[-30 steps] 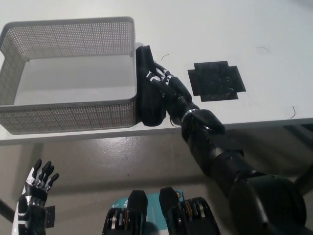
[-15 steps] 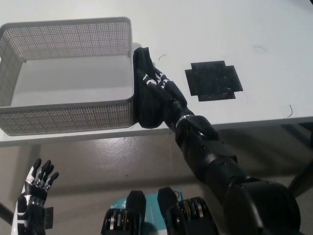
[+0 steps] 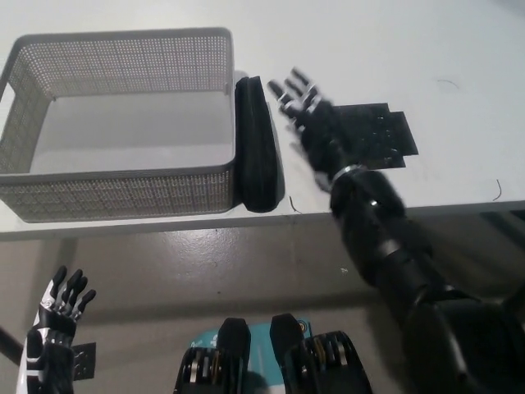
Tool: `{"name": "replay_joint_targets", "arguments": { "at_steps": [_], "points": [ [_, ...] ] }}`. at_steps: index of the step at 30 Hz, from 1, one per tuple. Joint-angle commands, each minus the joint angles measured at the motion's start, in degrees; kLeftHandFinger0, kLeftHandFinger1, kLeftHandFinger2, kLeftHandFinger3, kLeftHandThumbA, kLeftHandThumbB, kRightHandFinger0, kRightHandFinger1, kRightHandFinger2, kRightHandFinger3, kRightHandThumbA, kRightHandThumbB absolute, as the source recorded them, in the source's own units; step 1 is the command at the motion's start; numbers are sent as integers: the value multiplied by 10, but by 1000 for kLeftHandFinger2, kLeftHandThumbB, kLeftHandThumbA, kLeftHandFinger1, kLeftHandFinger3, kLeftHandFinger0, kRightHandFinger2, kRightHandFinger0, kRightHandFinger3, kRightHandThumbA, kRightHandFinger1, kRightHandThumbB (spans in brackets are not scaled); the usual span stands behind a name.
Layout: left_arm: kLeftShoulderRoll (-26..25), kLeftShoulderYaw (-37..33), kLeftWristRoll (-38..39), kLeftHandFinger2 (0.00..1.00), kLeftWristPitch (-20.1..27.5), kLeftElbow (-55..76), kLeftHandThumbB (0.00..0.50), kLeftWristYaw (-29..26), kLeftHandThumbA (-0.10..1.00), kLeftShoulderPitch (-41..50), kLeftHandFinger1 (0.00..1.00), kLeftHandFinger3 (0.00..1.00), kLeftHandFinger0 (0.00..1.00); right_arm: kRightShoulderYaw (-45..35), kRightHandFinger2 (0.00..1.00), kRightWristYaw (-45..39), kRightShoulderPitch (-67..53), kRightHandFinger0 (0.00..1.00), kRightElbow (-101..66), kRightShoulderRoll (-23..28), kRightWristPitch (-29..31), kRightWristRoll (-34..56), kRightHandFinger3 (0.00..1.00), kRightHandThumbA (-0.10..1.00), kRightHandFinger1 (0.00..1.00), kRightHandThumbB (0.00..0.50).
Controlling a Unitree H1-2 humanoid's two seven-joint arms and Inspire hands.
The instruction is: Use the right hand to push the pencil case on the right hand side to the container on the left side
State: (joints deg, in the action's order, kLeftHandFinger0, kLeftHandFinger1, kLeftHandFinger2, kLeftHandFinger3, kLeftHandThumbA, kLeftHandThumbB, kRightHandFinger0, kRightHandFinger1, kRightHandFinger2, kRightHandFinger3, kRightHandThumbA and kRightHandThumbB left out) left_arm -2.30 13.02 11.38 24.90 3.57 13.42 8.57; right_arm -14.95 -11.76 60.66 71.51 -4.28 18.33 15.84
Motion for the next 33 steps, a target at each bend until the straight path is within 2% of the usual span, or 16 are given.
{"name": "replay_joint_targets", "arguments": {
  "at_steps": [1,2,4,5,6,7,8,12,14,16,17,19,21,26,33],
  "points": [
    [-8,-6,12,1000,20,18,428,7,1000,2,1000,1000,1000,2,1000,-35,-17,1000,-162,35,35,16,1000,1000,1000,378],
    [-9,-6,11,1000,20,18,428,7,1000,1,1000,1000,1000,5,1000,-30,-35,1000,-220,39,19,17,1000,1000,1000,377],
    [-9,-6,11,1000,20,18,428,7,1000,1,1000,1000,1000,7,1000,-27,-40,1000,-234,39,11,17,1000,1000,1000,375],
    [-9,-6,10,1000,20,18,428,5,1000,0,1000,1000,1000,9,1000,-21,-54,1000,-281,40,-6,17,1000,1000,1000,475],
    [-11,-5,8,1000,20,17,427,2,1000,-3,1000,1000,1000,13,1000,-11,-86,1000,-383,42,-39,19,1000,1000,1000,385],
    [-12,-6,7,1000,20,17,427,2,1000,-3,1000,1000,1000,15,1000,-7,-102,1000,-425,43,-52,19,1000,1000,1000,478],
    [-13,-6,6,1000,20,17,428,2,1000,-3,1000,1000,1000,20,1000,-4,-122,1000,-473,46,-67,16,1000,1000,1000,407],
    [-13,-6,6,1000,20,18,429,2,1000,-3,1000,1000,1000,22,1000,0,-129,1000,-490,46,-78,17,1000,1000,1000,404],
    [-19,-6,2,1000,20,19,433,2,1000,-12,1000,1000,1000,32,1000,-4,-253,1000,-707,51,-111,28,1000,1000,1000,398],
    [-21,-5,2,1000,20,18,429,0,1000,-17,1000,1000,1000,36,1000,-4,-288,1000,-759,55,-115,24,1000,1000,1000,417],
    [-23,-7,6,1000,20,18,438,-1,1000,-18,1000,1000,1000,38,1000,-8,-313,1000,-788,59,-115,27,1000,1000,1000,405],
    [-26,-9,14,1000,20,17,438,0,1000,-20,1000,1000,1000,41,1000,-13,-357,1000,-837,63,-122,33,1000,1000,1000,414],
    [-28,-8,9,1000,19,15,431,-1,1000,-26,1000,1000,1000,43,1000,-18,-398,1000,-874,70,-122,36,1000,1000,1000,392],
    [-31,-9,5,1000,18,14,427,-1,1000,-36,1000,1000,1000,46,1000,-30,-481,1000,-910,80,-106,24,1000,1000,1000,376],
    [-33,-6,5,1000,19,10,422,-3,1000,-45,1000,1000,1000,59,1000,-45,-565,1000,-897,87,-76,28,1000,1000,1000,313]
  ]
}}
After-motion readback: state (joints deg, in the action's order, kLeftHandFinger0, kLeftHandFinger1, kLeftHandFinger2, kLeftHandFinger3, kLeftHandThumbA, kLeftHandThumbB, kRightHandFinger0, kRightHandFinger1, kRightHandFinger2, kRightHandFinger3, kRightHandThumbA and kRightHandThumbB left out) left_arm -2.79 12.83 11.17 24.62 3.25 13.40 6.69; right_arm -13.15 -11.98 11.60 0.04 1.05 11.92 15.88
